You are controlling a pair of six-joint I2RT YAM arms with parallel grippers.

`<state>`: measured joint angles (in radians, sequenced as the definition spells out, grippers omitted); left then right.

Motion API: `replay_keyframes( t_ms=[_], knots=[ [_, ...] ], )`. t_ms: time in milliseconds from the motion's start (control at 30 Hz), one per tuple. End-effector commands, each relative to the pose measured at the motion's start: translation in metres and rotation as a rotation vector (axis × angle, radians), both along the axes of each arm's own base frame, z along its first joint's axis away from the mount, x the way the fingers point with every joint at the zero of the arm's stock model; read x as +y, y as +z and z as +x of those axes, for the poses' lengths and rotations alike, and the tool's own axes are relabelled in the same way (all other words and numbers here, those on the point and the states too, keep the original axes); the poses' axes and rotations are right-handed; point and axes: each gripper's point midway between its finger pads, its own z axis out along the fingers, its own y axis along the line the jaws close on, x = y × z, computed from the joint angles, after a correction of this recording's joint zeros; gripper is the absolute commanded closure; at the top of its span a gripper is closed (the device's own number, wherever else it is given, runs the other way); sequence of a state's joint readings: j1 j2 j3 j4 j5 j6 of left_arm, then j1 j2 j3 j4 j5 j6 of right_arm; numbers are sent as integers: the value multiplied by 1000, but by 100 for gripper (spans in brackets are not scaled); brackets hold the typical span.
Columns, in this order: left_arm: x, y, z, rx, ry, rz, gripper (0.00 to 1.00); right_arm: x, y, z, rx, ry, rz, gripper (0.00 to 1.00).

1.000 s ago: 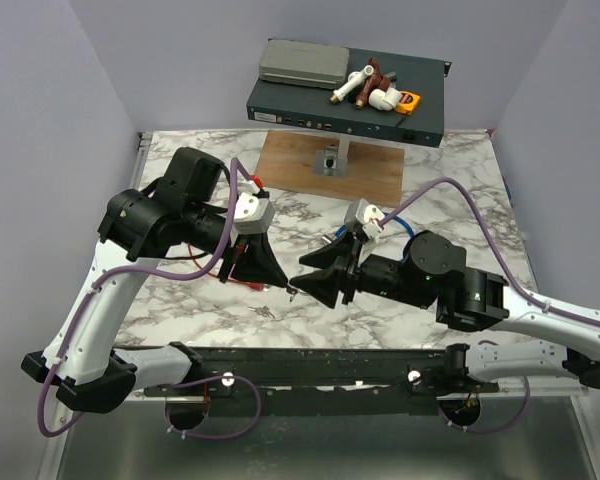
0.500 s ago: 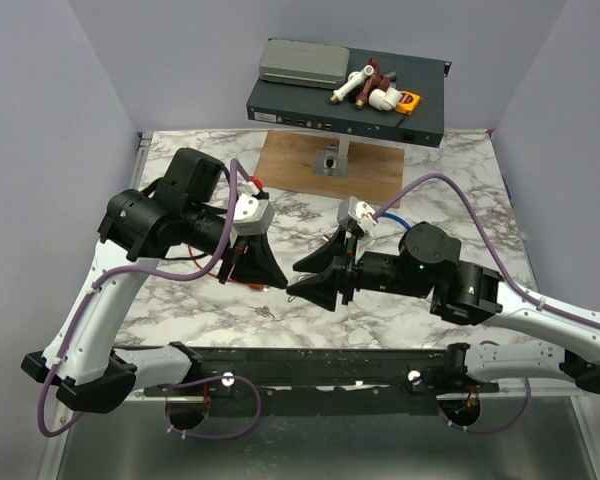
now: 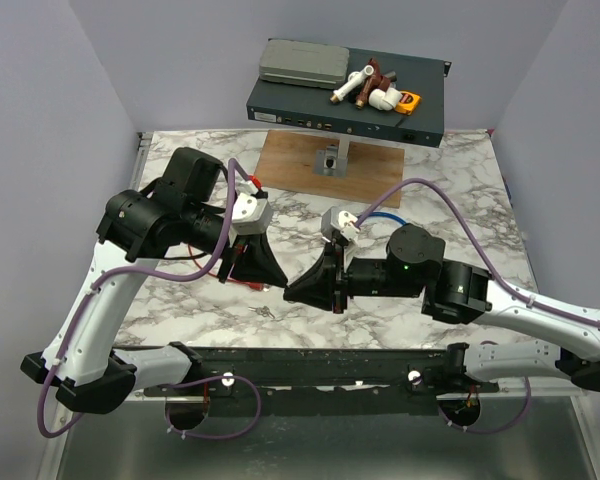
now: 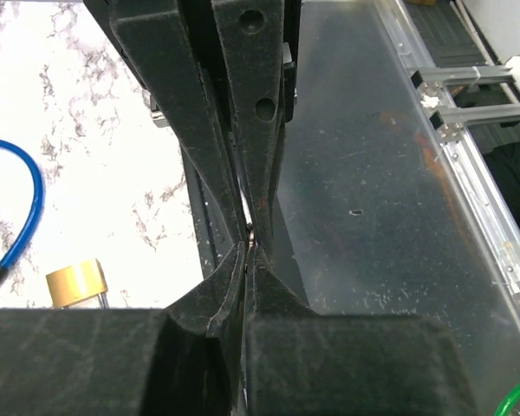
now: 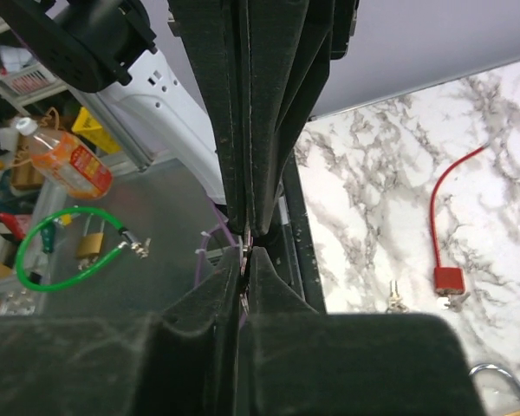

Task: Unlock with the key
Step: Adjust the key.

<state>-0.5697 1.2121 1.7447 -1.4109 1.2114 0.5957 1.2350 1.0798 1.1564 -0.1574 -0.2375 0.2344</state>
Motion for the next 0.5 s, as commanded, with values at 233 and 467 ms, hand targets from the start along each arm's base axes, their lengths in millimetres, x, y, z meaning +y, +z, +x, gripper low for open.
replay_keyframes(
  t_ms=[233, 467],
  knots=[
    [3, 7, -9, -4, -21, -36, 100, -11, 17, 11, -32, -75, 73, 92],
    [3, 9, -10, -5, -25, -41, 100, -4, 20, 15, -44, -78, 69, 71]
  ],
)
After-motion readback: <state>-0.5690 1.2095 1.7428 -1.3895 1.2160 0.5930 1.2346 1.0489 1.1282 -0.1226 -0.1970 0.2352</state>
